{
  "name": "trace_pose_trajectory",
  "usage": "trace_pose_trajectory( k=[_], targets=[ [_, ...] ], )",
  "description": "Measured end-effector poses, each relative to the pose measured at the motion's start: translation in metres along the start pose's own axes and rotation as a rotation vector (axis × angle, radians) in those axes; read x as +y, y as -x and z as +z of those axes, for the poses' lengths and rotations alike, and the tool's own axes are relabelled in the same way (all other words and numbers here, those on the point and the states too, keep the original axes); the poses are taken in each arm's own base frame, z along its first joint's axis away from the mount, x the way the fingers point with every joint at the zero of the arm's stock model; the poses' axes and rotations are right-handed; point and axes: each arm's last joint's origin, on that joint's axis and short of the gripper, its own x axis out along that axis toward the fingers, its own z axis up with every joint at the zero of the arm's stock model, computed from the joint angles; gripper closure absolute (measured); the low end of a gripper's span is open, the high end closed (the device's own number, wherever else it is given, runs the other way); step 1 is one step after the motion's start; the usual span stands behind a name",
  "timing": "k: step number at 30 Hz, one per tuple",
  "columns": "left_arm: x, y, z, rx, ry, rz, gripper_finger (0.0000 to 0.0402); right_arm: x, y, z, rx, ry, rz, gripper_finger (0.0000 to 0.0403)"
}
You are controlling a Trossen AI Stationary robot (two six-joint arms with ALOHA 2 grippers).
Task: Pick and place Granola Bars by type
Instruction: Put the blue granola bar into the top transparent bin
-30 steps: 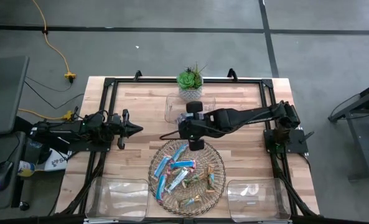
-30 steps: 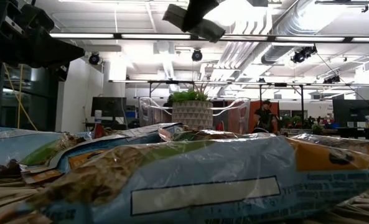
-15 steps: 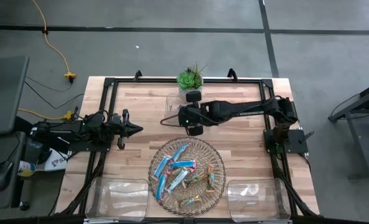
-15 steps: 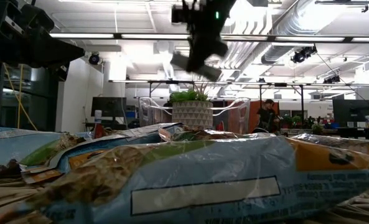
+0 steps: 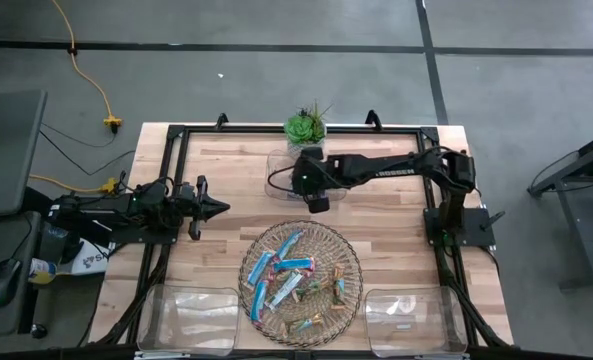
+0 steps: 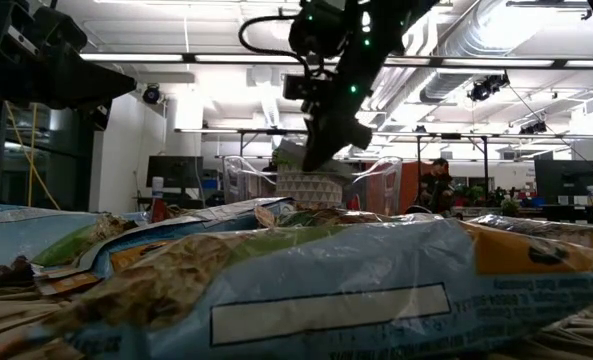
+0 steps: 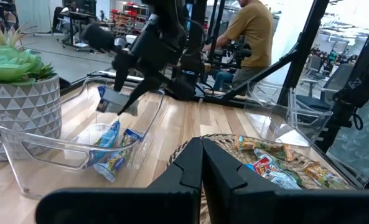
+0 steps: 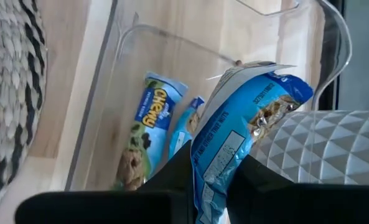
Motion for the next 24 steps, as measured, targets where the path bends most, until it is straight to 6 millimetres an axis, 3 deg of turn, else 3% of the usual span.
trace_pose_trajectory(
  k=[14, 24],
  targets=[
    [0.0000, 0.0000, -0.0001, 0.001, 0.000, 0.000, 0.0401, 0.0045, -0.0108, -0.0100, -0.030, 0.040, 0.037, 0.0354],
    [0.0000, 0.0000, -0.0001, 0.000, 0.000, 0.000, 0.0401, 0.0044, -0.0108, -0.0100, -0.027, 0.034, 0.030, 0.0305]
  ],
)
